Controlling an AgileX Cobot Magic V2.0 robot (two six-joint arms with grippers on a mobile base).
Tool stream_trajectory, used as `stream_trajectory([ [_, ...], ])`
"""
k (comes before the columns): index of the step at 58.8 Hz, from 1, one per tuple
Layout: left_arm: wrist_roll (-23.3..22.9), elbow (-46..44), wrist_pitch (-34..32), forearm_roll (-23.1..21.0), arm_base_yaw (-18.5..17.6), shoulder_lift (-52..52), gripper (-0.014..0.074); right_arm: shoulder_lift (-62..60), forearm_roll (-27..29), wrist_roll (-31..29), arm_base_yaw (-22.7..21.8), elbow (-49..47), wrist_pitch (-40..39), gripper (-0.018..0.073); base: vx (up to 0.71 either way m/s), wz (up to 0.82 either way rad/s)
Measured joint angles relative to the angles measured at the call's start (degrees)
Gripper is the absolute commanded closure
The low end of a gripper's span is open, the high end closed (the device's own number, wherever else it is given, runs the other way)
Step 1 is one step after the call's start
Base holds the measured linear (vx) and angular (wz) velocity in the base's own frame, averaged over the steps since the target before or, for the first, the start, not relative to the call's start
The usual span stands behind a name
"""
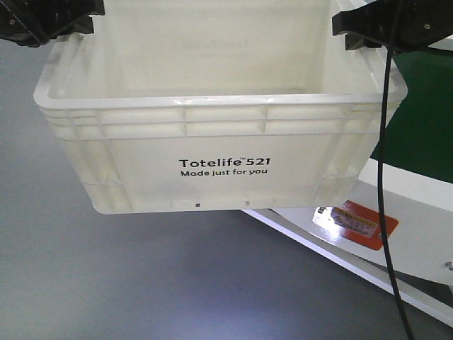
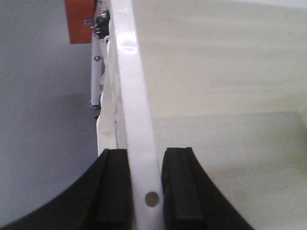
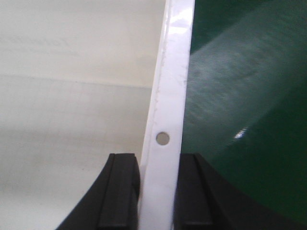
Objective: Place moving items into box and shelve
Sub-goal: 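Hold the white crate by its rims with both grippers while driving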
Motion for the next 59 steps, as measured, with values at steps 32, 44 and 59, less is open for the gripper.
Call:
stream_trajectory([
  [32, 0.0, 0.0, -0.1, 0.0, 0.0, 0.0, 0.0612, 0.0, 0.0, 0.0, 0.0, 0.0, 0.0, 0.0572, -0.1, 0.38],
  [44, 0.0, 0.0, -0.1, 0.0, 0.0, 0.0, 0.0612, 0.0, 0.0, 0.0, 0.0, 0.0, 0.0, 0.0572, -0.08, 0.35],
  [59, 0.0, 0.0, -0.1, 0.0, 0.0, 0.0, 0.0612, 0.0, 0.0, 0.0, 0.0, 0.0, 0.0, 0.0572, -0.06, 0.33],
])
